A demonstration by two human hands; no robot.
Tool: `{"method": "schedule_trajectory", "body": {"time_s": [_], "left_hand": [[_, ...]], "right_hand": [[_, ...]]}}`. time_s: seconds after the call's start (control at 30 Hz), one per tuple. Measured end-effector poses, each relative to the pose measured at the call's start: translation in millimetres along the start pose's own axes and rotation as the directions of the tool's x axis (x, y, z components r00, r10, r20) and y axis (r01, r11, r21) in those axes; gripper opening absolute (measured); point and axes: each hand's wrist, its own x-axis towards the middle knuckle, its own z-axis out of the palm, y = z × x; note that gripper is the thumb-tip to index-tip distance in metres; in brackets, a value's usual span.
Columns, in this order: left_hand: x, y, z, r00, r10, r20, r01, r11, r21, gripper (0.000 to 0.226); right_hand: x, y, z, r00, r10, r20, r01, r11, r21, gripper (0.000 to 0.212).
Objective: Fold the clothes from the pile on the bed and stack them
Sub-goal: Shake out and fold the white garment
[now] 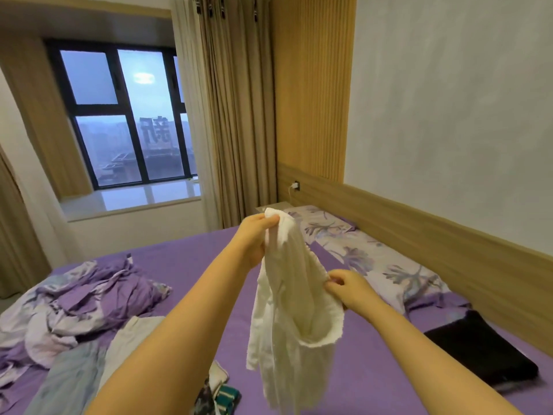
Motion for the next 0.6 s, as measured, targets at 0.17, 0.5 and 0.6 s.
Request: {"method": "schedule_trajectory", "body": {"time_s": [0.17,0.5,0.6], "left_hand": [[5,8,-40,0.997,0.08,0.001,-0.078,0.966,0.246,0.007],[26,-4,-44,0.94,0.274,-0.204,-0.035,0.669,0.742,0.013],[36,0,-30,0.956,0.226,-0.186,-0.015,0.673,0.739,0.013]], "right_hand": [[30,-5,-26,0.986,0.048,-0.16,-0.051,0.999,-0.013,0.013],[113,-12,-77,0.933,0.066,-0.354,-0.003,0.985,0.175,0.018],[135,-13,-88,0.963,0.175,-0.205,-0.075,0.904,0.42,0.015]]}}
